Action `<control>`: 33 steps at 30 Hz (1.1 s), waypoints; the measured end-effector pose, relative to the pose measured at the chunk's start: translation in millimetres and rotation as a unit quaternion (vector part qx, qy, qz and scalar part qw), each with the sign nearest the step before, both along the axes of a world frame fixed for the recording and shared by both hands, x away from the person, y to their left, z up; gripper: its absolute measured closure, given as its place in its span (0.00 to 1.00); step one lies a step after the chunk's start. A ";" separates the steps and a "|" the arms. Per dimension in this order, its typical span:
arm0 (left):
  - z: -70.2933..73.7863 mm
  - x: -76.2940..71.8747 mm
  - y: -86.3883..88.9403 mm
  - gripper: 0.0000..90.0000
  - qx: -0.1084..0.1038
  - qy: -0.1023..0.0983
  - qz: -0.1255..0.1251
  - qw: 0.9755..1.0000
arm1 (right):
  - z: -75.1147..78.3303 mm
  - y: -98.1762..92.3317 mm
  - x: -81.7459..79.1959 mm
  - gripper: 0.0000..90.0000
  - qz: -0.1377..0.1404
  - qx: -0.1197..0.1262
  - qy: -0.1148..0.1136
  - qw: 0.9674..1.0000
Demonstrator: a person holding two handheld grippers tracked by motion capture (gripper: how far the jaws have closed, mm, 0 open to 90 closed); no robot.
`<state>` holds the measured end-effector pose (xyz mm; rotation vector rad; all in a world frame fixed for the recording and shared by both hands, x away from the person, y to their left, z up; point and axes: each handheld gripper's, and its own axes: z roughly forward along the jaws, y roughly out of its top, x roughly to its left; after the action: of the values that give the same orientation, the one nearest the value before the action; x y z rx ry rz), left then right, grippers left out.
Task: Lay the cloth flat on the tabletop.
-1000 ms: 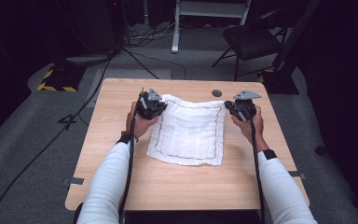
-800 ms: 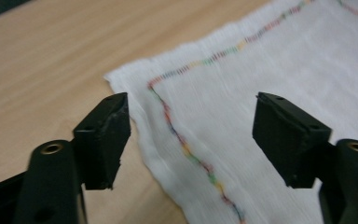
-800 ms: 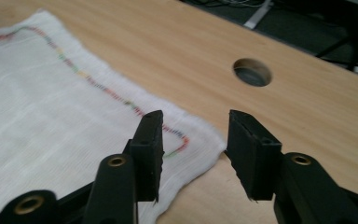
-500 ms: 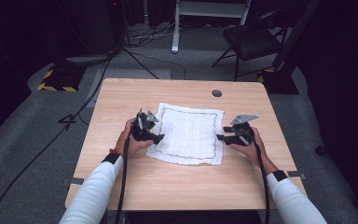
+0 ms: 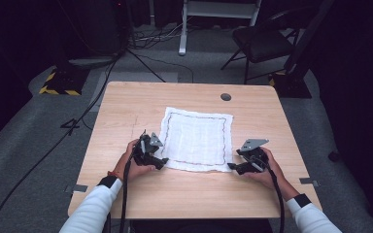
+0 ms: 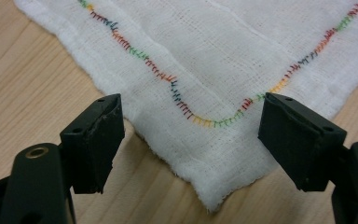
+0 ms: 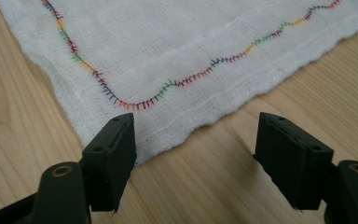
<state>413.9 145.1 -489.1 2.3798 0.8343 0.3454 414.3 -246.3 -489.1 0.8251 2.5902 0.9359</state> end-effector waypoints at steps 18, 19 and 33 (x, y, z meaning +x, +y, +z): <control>12.1 -9.3 4.5 0.23 -0.051 -0.003 -0.002 0.999 | 3.6 -31.8 -17.1 0.33 -0.025 -0.011 0.007 1.000; 12.1 -9.3 4.5 0.23 -0.051 -0.003 -0.002 0.999 | 3.6 -31.8 -17.1 0.33 -0.025 -0.011 0.007 1.000; 27.5 31.7 22.6 0.24 -0.068 -0.055 0.048 0.995 | 23.6 4.4 -18.9 0.44 0.030 0.055 -0.024 0.998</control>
<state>445.5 167.7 -461.6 2.1788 0.8934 0.4397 395.3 -242.0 -465.4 0.7469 2.5550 1.1107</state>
